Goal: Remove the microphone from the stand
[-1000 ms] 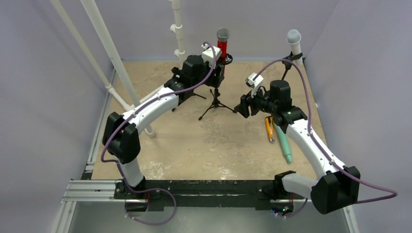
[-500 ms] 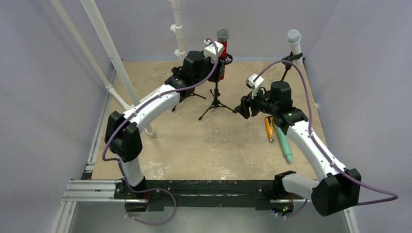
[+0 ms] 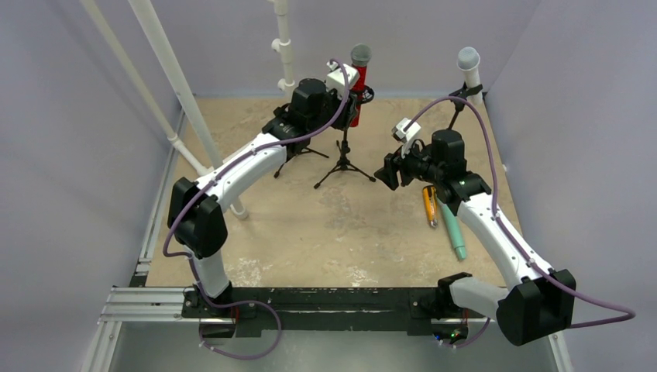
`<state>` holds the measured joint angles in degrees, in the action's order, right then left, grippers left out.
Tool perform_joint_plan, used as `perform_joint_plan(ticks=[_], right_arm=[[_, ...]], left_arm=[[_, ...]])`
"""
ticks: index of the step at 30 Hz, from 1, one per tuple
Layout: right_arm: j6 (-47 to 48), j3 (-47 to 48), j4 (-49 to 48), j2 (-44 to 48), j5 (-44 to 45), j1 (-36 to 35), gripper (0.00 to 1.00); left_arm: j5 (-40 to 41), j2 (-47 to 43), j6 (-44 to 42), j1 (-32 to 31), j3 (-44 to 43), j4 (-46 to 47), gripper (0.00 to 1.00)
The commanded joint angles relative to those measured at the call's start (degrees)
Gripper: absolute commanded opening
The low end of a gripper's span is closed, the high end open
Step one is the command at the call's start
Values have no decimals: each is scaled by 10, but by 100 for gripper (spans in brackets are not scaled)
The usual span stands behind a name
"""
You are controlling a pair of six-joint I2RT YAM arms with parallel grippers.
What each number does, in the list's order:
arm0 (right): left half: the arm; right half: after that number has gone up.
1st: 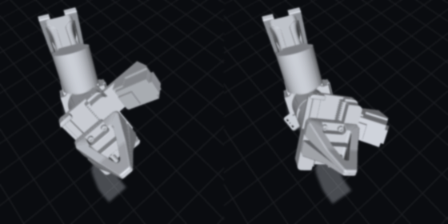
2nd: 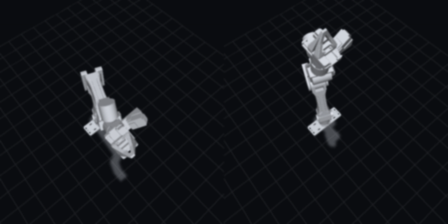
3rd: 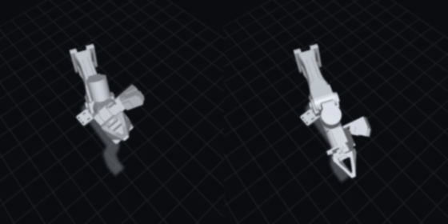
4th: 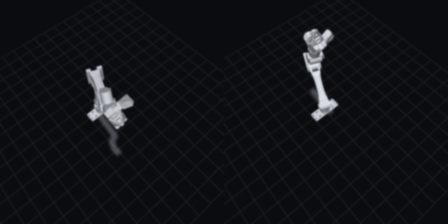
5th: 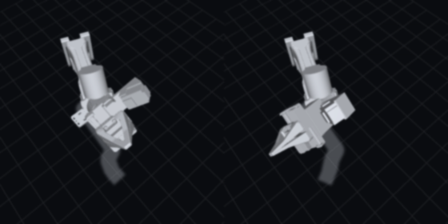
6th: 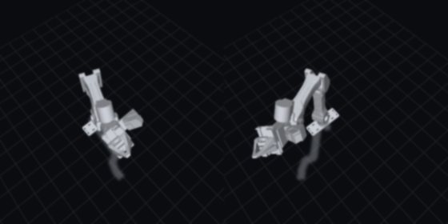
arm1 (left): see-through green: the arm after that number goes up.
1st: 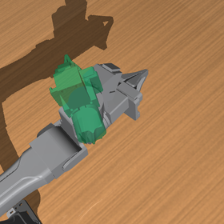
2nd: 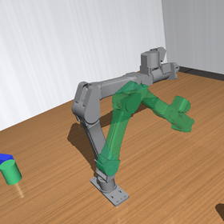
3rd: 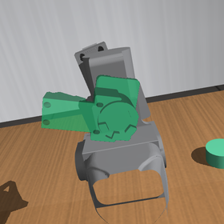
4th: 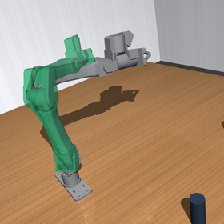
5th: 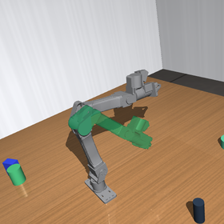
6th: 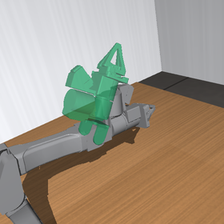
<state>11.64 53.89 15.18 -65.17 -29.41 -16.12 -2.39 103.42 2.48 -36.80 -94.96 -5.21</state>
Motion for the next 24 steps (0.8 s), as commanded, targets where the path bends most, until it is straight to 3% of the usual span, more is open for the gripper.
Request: perform_joint_plan(ticks=[1,12,19,24], right_arm=[[13,8,-8,16,11,-1,56],[1,158,122,20,-11,-1,57],[-22,229,170,31,-21,-1,61],[-37,231,167,38,-48,-2,66]], left_arm=[[-63,-30,-10,0,-16,0,0],[-287,-121,-22,4,36,-56,0],[-375,-170,-22,6,67,-78,0],[-420,-214,-12,6,133,-40,0]])
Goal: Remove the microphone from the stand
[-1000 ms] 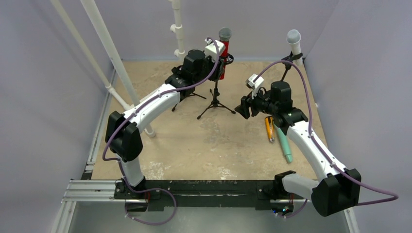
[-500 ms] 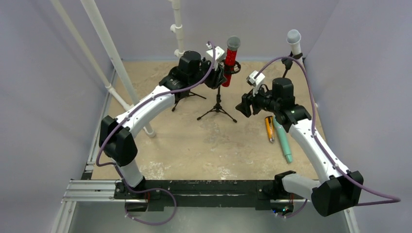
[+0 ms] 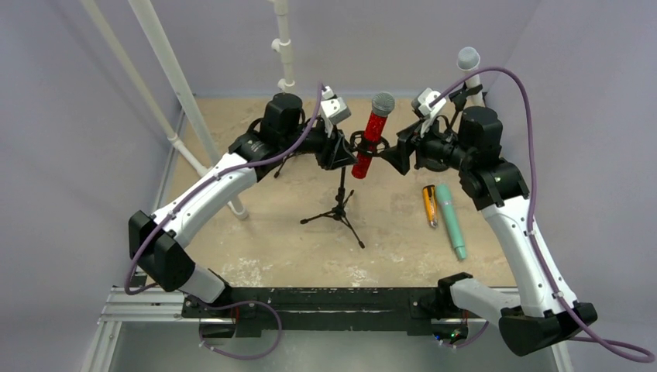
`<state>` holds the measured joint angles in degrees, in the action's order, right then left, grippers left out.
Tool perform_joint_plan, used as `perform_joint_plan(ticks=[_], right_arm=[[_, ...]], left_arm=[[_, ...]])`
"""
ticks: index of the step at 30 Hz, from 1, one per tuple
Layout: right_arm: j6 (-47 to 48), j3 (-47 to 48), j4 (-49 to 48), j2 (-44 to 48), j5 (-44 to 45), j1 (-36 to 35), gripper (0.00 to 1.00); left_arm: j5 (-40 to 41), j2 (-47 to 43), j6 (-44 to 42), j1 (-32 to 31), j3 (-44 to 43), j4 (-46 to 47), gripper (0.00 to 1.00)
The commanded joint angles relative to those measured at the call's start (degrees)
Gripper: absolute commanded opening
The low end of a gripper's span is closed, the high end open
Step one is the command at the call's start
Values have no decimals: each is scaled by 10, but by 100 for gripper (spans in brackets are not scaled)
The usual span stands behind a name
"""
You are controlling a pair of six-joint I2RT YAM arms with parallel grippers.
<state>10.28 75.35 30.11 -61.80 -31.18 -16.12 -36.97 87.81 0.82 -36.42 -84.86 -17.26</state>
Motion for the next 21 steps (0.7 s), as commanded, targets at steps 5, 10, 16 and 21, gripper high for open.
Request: perform_joint_plan(ticks=[5,10,16,21], right_arm=[[-51,-3,-10,4,-73,-1,70],[-65,-20,-34,-4,-114,-2,78],[-94,-52,-85,-12,-166,-2,81],[-131,-73,-144,-25,-201,-2,78]], left_arm=[[-102,-90,11,1,97,137,0],[-118,-113,15,0,150,202,0],[-124,-125,12,-2,181,224,0],[-134,-134,12,-5,211,250,0]])
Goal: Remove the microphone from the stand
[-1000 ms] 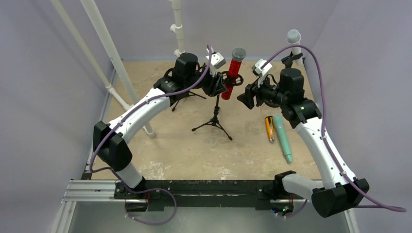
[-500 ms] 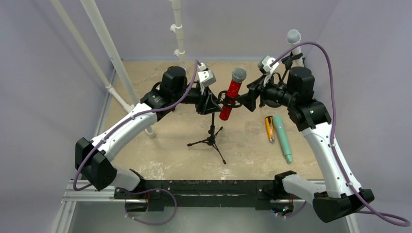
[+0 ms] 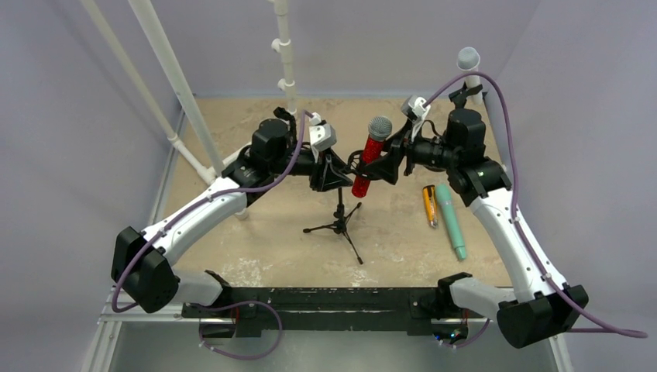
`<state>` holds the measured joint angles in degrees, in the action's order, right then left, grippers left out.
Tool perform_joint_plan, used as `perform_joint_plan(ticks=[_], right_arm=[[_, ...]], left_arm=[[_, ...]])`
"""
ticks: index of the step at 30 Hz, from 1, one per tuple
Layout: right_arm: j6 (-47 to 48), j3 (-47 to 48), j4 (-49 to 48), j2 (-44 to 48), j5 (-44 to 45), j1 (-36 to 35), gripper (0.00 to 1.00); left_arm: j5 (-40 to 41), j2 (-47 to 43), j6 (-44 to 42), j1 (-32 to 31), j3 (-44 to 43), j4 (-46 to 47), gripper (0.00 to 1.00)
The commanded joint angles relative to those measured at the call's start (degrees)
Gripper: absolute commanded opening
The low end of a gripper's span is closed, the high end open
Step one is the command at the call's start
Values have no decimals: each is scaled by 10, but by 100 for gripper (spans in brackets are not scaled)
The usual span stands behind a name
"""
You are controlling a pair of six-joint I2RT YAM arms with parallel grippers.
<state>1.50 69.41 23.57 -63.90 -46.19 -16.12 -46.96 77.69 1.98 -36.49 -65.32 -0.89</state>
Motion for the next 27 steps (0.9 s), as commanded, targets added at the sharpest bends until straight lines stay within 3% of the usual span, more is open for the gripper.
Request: perform_joint_plan(ticks=[1,5,10,13,18,20,24,27], right_arm=[[-47,-19,-89,-5,-58,-2,77],[-59,-31,-126,-11,-77,-2,73],[-68,-42,-161,-20,-93,-2,61],[-65,-45,-163,-20,-90,-2,45],[-46,-45,-145,-14,-85,-2,9],[-39,-42,-136,-12,-82,-2,0],[-24,-33,-116,-10,-79,-2,0],[-18,-31,-103,-10,-75,-2,0]], left_arm=[[-35,-35,1,-4,21,92,0],[-38,-39,-4,-3,38,98,0],[-39,-39,-10,-4,51,98,0],[-37,-39,-17,-4,54,91,0],[-30,-40,-25,-4,52,79,1],[-22,-41,-37,-4,44,65,10],[7,-37,-51,-3,9,18,37],[25,-28,-54,-4,-27,-34,51]])
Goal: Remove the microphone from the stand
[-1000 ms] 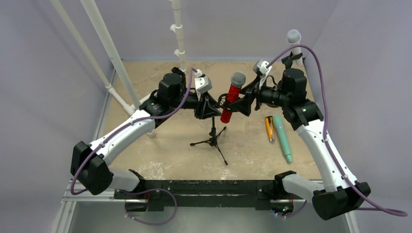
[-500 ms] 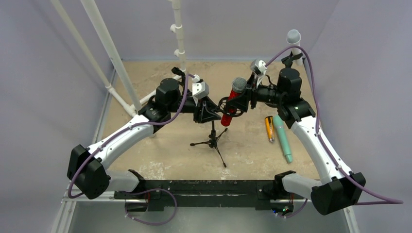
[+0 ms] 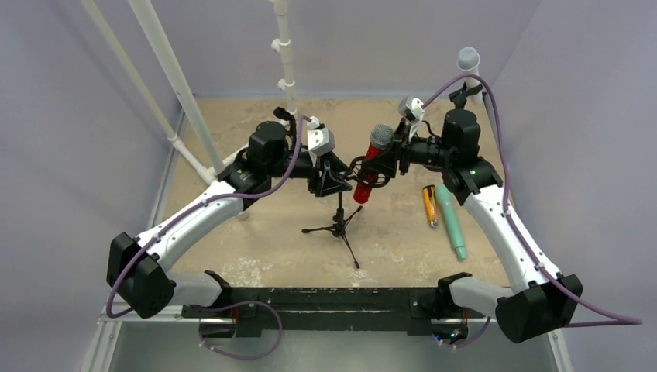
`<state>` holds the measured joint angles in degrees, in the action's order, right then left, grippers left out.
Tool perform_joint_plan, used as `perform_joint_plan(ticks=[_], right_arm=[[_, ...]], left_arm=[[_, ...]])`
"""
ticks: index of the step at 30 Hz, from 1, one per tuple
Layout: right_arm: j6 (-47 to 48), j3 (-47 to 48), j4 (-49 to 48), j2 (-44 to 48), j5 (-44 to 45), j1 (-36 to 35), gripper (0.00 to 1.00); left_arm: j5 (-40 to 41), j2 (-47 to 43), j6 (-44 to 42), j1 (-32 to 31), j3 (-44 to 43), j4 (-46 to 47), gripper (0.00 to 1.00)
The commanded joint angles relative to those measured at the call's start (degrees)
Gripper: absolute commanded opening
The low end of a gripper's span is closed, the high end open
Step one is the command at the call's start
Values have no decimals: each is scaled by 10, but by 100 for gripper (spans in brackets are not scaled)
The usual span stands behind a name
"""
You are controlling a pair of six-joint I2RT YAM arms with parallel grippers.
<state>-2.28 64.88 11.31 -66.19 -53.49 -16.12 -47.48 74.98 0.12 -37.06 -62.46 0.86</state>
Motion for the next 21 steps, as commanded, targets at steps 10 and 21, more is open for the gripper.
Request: perform_joint_plan(ticks=[10,21], right_arm=[[54,28,51,18,3,-2,0],[62,61,80,17,3,-2,0]], left_arm=[[65,20,-44,-15,-116,-121,65],[86,45,-59,-37,-135,-153,38]])
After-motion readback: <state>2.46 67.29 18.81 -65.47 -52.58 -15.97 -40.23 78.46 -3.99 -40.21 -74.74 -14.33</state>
